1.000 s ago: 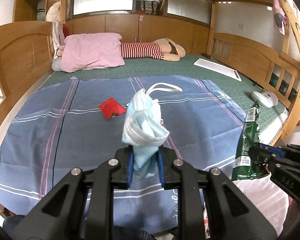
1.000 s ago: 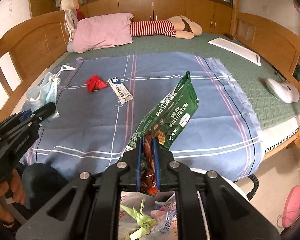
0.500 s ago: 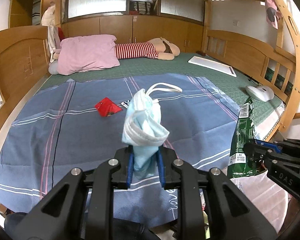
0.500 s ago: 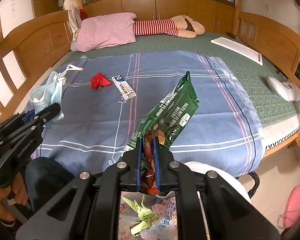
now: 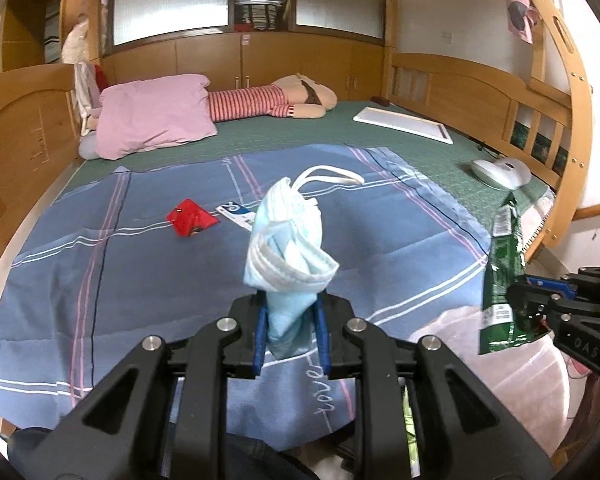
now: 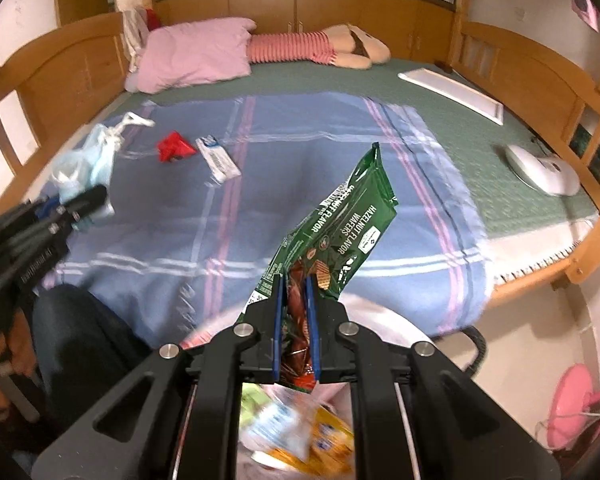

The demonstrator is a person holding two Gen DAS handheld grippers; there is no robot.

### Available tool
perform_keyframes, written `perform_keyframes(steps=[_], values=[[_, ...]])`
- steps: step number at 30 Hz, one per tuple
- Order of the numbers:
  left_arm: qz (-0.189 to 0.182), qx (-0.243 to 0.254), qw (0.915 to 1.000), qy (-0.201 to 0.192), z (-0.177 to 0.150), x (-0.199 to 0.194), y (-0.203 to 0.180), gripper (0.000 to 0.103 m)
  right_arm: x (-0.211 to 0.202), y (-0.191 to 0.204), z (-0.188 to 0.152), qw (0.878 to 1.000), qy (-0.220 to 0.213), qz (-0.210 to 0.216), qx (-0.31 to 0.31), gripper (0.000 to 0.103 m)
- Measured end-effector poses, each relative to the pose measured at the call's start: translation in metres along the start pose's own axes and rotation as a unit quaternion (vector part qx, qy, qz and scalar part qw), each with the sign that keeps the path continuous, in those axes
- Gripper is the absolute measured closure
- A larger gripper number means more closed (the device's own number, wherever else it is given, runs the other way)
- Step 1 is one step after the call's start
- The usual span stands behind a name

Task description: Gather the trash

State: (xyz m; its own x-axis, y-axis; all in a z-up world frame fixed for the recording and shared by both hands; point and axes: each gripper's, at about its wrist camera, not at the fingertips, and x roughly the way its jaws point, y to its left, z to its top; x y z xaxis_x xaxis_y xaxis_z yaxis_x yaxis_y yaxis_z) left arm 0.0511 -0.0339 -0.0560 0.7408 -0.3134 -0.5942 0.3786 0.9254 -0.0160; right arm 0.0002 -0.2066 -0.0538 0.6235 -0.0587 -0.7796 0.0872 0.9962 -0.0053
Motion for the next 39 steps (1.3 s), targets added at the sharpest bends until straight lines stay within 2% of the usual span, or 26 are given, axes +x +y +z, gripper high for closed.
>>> perform_keyframes(steps=[7, 15, 16, 17, 18, 19, 20, 24, 27, 28, 30, 31, 33, 34, 35, 36, 37, 39], values=[[-0.041, 0.017, 0.9989, 0.017, -0.005, 0.003, -0.022, 0.083, 0.004, -0.027, -0.031, 0.998, 0.055, -0.035, 0.014, 0.091], [-0.07, 0.044, 0.9961, 0.032, -0.014, 0.005, -0.042, 0.083, 0.04, -0.024, -0.059, 0.988, 0.149, -0.035, 0.006, 0.09], [-0.073, 0.042, 0.9958, 0.035, -0.014, 0.006, -0.042, 0.083, 0.043, -0.022, -0.06, 0.987, 0.157, -0.035, 0.0, 0.085], [-0.076, 0.04, 0.9955, 0.039, -0.015, 0.007, -0.042, 0.083, 0.042, -0.02, -0.061, 0.987, 0.159, -0.036, -0.005, 0.071], [-0.078, 0.037, 0.9954, 0.042, -0.015, 0.009, -0.041, 0.083, 0.038, -0.019, -0.059, 0.988, 0.15, -0.038, -0.01, 0.062], [-0.079, 0.036, 0.9952, 0.044, -0.016, 0.01, -0.04, 0.083, 0.031, -0.021, -0.055, 0.991, 0.132, -0.037, -0.008, 0.045], [-0.08, 0.033, 0.995, 0.048, -0.017, 0.012, -0.039, 0.083, 0.025, -0.025, -0.051, 0.993, 0.118, -0.033, -0.002, 0.038], [-0.103, 0.024, 0.9916, 0.075, -0.022, 0.023, -0.036, 0.083, -0.005, -0.051, -0.033, 0.996, 0.051, -0.025, 0.063, 0.037], [-0.144, 0.034, 0.9834, 0.105, -0.028, 0.033, -0.043, 0.083, -0.019, -0.071, -0.028, 0.991, 0.011, -0.014, 0.129, 0.036], [-0.168, 0.041, 0.9777, 0.119, -0.031, 0.036, -0.047, 0.083, -0.019, -0.074, -0.028, 0.99, 0.007, -0.007, 0.141, 0.036], [-0.223, 0.064, 0.9609, 0.151, -0.039, 0.042, -0.059, 0.083, -0.019, -0.081, -0.029, 0.986, -0.001, 0.011, 0.168, 0.036], [-0.24, 0.075, 0.9546, 0.16, -0.042, 0.043, -0.064, 0.082, -0.019, -0.082, -0.029, 0.985, -0.002, 0.015, 0.174, 0.036], [-0.28, 0.114, 0.9353, 0.185, -0.053, 0.045, -0.079, 0.078, -0.017, -0.086, -0.028, 0.982, -0.003, 0.02, 0.187, 0.036], [-0.29, 0.125, 0.9297, 0.19, -0.057, 0.044, -0.084, 0.062, -0.016, -0.087, -0.027, 0.981, -0.003, 0.02, 0.191, 0.036], [-0.292, 0.138, 0.9276, 0.188, -0.06, 0.044, -0.089, 0.033, -0.014, -0.087, -0.025, 0.981, -0.003, 0.02, 0.195, 0.036], [-0.284, 0.141, 0.931, 0.182, -0.06, 0.043, -0.089, 0.016, -0.013, -0.088, -0.024, 0.979, -0.004, 0.022, 0.201, 0.036], [-0.272, 0.135, 0.9373, 0.171, -0.057, 0.044, -0.084, 0.016, -0.011, -0.09, -0.022, 0.978, -0.003, 0.025, 0.207, 0.036], [-0.257, 0.091, 0.9486, 0.16, -0.046, 0.05, -0.058, 0.016, -0.006, -0.091, -0.018, 0.976, 0.0, 0.028, 0.215, 0.036]])
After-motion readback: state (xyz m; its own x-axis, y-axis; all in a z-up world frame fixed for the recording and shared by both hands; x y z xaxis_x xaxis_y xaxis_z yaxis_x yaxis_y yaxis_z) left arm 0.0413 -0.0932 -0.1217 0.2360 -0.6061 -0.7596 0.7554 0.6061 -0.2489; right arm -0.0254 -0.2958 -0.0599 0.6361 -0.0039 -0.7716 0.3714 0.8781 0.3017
